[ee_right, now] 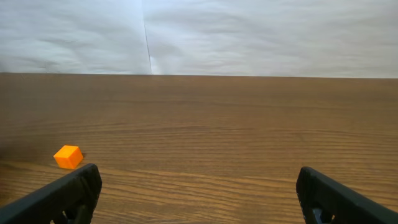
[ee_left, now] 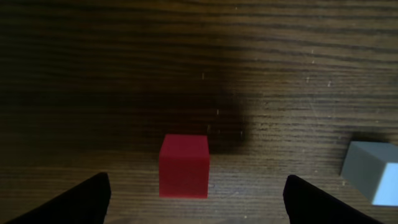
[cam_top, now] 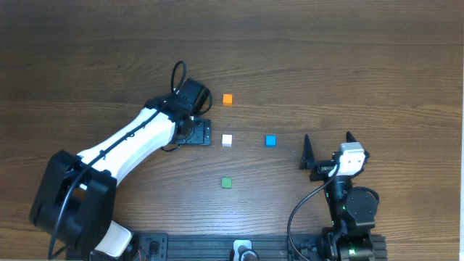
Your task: Stack Cubes
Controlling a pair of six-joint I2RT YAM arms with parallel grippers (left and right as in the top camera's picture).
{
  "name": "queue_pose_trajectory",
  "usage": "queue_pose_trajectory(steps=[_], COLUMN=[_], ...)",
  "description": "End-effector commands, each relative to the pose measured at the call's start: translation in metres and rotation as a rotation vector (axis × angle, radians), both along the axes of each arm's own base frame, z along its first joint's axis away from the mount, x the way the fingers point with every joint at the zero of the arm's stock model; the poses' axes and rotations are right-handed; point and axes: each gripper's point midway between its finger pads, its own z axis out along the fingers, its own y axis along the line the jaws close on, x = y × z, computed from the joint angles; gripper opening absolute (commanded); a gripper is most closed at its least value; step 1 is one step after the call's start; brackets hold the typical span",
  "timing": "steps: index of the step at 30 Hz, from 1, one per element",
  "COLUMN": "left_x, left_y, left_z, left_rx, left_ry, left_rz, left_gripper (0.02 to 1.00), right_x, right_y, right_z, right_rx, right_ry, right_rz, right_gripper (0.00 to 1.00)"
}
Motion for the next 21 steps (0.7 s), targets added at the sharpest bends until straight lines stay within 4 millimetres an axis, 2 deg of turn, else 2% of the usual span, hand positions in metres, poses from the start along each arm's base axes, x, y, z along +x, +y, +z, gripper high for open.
queue_pose_trajectory(steps=[1, 4, 15, 19, 21], left_x=[0.004, 0.001, -0.006, -0.005, -0.004], left_y=[0.005, 0.007, 0.016, 0.015, 0.015], left_z=[-0.010, -0.019, -0.032, -0.032, -0.032], left_rx=[0.016, 0.012, 0.016, 0.012, 0.011], left_ry=[-0.005, -0.010, 0.003, -0.004, -0.006], left_rz=[0.029, 0.029, 0.044, 0.044, 0.044], left_gripper=[0.888, 0.871, 0.829, 0.761, 0.689], right_x=[0.000, 0.000, 0.000, 0.000, 0.000], right_y=[0.000, 0.000, 0.000, 0.000, 0.000], right_z=[-0.002, -0.002, -0.002, -0.002, -0.002], right_rx=[0.002, 0.003, 0.003, 0.002, 0.003], right_ry=[0.000, 0.000, 0.000, 0.000, 0.000], right_rz=[0.001, 0.001, 0.001, 0.001, 0.002], right_gripper=[0.993, 0.993, 0.991, 0.991, 0.993])
